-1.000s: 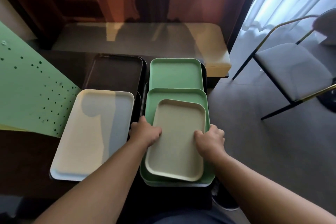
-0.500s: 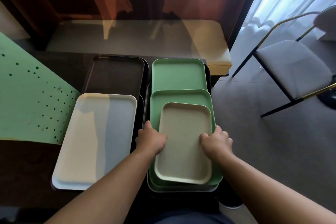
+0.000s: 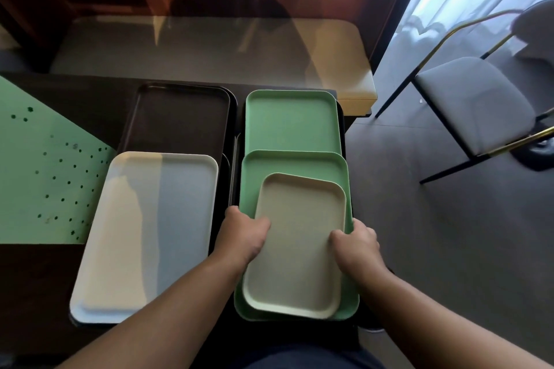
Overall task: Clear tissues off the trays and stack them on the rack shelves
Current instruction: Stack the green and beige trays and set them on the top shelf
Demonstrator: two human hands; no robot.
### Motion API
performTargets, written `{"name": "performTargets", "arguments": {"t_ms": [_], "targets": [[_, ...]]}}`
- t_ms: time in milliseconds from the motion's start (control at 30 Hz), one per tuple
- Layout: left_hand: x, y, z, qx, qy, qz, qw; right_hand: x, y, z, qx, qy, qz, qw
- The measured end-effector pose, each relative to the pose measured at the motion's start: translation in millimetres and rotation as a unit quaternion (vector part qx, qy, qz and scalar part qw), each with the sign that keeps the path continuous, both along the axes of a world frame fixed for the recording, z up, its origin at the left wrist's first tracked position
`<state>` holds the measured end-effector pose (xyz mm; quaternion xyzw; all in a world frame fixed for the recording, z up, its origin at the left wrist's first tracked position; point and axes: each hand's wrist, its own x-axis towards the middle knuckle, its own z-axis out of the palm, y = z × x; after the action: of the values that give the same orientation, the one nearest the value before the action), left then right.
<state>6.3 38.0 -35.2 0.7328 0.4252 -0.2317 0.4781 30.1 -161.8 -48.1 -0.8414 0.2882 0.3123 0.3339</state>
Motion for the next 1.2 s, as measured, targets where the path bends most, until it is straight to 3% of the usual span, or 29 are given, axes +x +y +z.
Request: {"name": "performTargets", "arguments": {"t_ms": [367, 567, 700, 1000, 1200], "targets": [[60.2, 21.5, 35.5, -0.033, -0.129, 0.06, 0.989, 78.7, 9.7, 24.4, 0.07, -0.139, -0.056, 0.986], [116.9, 30.9, 36.7, -0.02, -0.141, 0.036, 0.989, 133.6, 32.6, 30.7, 0.074, -0.11, -0.054, 0.99], [133.8, 36.6, 21.1, -0.007, -0.117, 0.008, 0.993, 162.8, 28.2, -8.1, 0.056, -0.119, -0.03, 0.991], [133.4, 44.7, -8.4, -0.03, -0.109, -0.027, 0.993, 159.9, 45.1, 3.2, 0.01, -0.088, 0.004, 0.996], [135.4, 39.5, -14.3, -0.053, -0.108, 0.004, 0.993, 160.1, 40.4, 2.8, 0.058, -0.084, -0.039, 0.994]]}}
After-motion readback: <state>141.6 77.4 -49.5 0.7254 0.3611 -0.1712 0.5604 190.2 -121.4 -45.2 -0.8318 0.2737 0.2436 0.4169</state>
